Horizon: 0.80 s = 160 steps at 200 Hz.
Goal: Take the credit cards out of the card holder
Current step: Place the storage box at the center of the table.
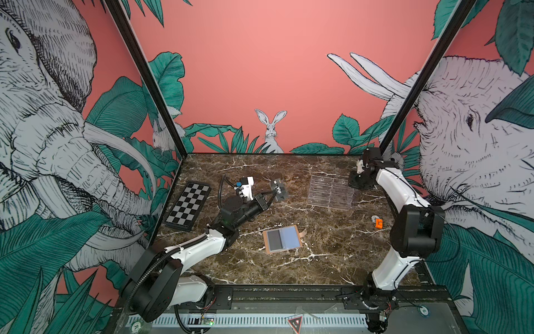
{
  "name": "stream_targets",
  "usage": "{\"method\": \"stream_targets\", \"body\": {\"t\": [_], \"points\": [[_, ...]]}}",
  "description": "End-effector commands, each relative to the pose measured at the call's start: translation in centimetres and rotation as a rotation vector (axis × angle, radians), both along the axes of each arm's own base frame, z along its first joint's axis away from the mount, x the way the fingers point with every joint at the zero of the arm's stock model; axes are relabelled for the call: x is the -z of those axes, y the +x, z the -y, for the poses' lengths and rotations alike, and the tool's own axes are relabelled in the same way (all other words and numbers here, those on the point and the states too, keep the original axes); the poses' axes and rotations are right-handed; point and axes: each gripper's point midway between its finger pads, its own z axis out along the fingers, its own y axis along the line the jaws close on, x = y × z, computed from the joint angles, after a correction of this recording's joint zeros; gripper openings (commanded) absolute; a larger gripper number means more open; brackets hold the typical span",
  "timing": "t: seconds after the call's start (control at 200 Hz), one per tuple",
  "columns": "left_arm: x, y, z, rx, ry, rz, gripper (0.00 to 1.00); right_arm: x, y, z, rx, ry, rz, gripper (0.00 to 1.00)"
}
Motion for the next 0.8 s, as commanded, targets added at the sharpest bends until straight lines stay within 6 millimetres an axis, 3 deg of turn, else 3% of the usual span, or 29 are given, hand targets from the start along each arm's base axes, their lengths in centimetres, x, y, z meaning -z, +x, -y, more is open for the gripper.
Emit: {"method": "stream_targets", "body": {"t": [0.0,0.185,0.5,0.795], "points": [[-0.9,0.0,-0.7,-0.026,-0.022,0.049,0.0,-2.2,0.1,-2.3,0.003,-0.003,0.072,0.0],[-1.1,-0.2,-1.3,-0.048,-0.027,0.069,0.0,-2.5,-0.1,-6.0,-0.017,0.003,0.083,0.0],[-1.2,-0.6,-2.5,-0.096,-0.02,0.099,0.0,-0.8,-0.5,-12.0,-0.053,0.013,0.072,0.0],[-0.8,-1.0,-2.7,-0.098,-0.019,0.096,0.0,0.4,-0.5,-15.3,-0.078,-0.011,0.053,0.0]]}}
